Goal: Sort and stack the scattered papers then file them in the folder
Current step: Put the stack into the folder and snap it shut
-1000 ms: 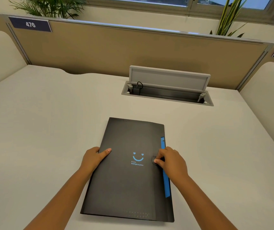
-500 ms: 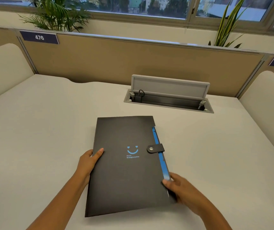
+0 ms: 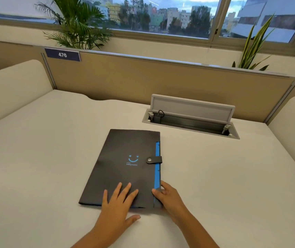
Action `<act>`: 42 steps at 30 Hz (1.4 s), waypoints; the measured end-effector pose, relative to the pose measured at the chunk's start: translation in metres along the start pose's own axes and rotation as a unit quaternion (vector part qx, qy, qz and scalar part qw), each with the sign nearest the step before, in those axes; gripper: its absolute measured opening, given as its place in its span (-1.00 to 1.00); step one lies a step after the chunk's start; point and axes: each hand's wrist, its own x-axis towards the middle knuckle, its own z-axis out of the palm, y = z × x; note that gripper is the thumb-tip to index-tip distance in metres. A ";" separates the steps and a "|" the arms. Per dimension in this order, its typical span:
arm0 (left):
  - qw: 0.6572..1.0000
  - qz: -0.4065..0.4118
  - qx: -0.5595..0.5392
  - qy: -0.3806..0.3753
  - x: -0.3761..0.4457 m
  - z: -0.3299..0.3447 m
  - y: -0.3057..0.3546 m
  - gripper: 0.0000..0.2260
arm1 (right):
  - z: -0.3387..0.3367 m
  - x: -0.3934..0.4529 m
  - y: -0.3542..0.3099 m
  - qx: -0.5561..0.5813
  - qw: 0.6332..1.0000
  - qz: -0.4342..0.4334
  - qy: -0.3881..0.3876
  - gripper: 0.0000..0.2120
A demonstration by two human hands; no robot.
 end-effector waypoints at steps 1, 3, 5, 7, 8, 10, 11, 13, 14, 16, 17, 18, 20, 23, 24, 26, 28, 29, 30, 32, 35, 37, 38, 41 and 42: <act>1.000 -0.006 0.011 0.005 0.000 0.005 -0.002 -0.50 | 0.003 0.004 -0.003 -0.036 0.999 -0.005 0.008 -0.75; 0.999 -0.025 -0.004 -0.024 0.004 0.010 -0.014 -0.45 | 0.004 0.007 -0.007 -0.080 0.996 -0.017 0.034 -0.79; 0.998 -0.057 -0.001 -0.020 0.012 0.012 -0.027 -0.39 | -0.002 0.008 -0.005 -0.112 0.991 -0.045 0.061 -0.90; 0.996 -0.079 -0.010 -0.036 0.021 0.010 -0.039 -0.42 | -0.007 0.008 -0.001 -0.153 0.982 -0.074 0.083 -0.89; 0.996 -0.078 -0.012 -0.043 0.027 0.010 -0.045 -0.43 | -0.008 0.008 0.002 -0.171 0.977 -0.091 0.088 -0.87; 0.996 -0.081 -0.012 -0.030 0.039 0.009 -0.053 -0.43 | -0.007 0.009 0.009 -0.238 0.959 -0.132 0.085 -0.81; 0.996 -0.085 -0.013 -0.022 0.046 0.008 -0.057 -0.43 | -0.006 0.011 0.013 -0.282 0.945 -0.148 0.077 -0.79; 0.994 -0.109 -0.008 0.007 0.059 0.006 -0.063 -0.41 | -0.004 0.012 0.016 -0.345 0.920 -0.175 0.070 -0.72; 0.992 -0.126 -0.007 0.020 0.065 0.005 -0.064 -0.40 | -0.004 0.013 0.015 -0.355 0.915 -0.180 0.071 -0.69; 0.985 -0.164 -0.001 0.044 0.075 0.004 -0.066 -0.40 | -0.004 0.014 0.015 -0.366 0.909 -0.183 0.074 -0.65; 0.981 -0.187 -0.008 0.052 0.078 0.003 -0.066 -0.42 | -0.004 0.013 0.014 -0.376 0.905 -0.184 0.074 -0.62; 0.976 -0.209 -0.026 0.053 0.080 0.001 -0.067 -0.42 | -0.004 0.013 0.014 -0.384 0.902 -0.183 0.075 -0.60; 0.969 -0.227 -0.068 0.070 0.085 0.000 -0.069 -0.37 | -0.003 0.012 0.011 -0.401 0.896 -0.178 0.070 -0.56; 0.968 -0.197 -0.072 0.136 0.096 0.007 -0.072 -0.37 | -0.002 0.017 0.004 -0.424 0.895 -0.134 0.033 -0.56; 0.967 -0.194 -0.074 0.146 0.100 0.009 -0.074 -0.46 | -0.002 0.020 0.002 -0.431 0.895 -0.114 0.023 -0.57; 0.964 -0.200 -0.079 0.156 0.109 0.013 -0.080 -0.73 | 0.000 0.024 0.003 -0.441 0.892 -0.102 0.022 -0.55; 0.960 -0.209 -0.101 0.156 0.120 0.018 -0.086 -0.80 | 0.001 0.027 0.009 -0.442 0.891 -0.104 0.024 -0.56; 0.959 -0.211 -0.115 0.150 0.126 0.022 -0.088 -0.73 | 0.000 0.027 0.015 -0.442 0.890 -0.105 0.032 -0.58; 0.957 -0.214 -0.125 0.152 0.131 0.025 -0.091 -0.67 | -0.001 0.027 0.019 -0.437 0.892 -0.112 0.040 -0.59; 0.956 -0.214 -0.127 0.155 0.140 0.031 -0.098 -0.58 | -0.001 0.029 0.028 -0.431 0.892 -0.126 0.046 -0.61; 0.963 -0.210 -0.117 0.123 0.159 0.037 -0.112 -0.47 | -0.006 0.032 0.022 -0.462 0.867 -0.170 0.080 -0.64; 0.970 -0.198 -0.106 0.096 0.172 0.036 -0.121 -0.45 | -0.005 0.028 0.019 -0.428 0.886 -0.165 0.067 -0.73; 0.973 -0.191 -0.100 0.085 0.179 0.035 -0.125 -0.45 | -0.004 0.026 0.020 -0.401 0.901 -0.157 0.055 -0.77; 0.977 -0.187 -0.086 0.063 0.192 0.033 -0.134 -0.44 | -0.007 0.024 0.015 -0.372 0.909 -0.171 0.072 -0.64; 0.977 -0.188 -0.086 0.053 0.195 0.033 -0.137 -0.44 | -0.009 0.024 0.013 -0.370 0.911 -0.168 0.072 -0.60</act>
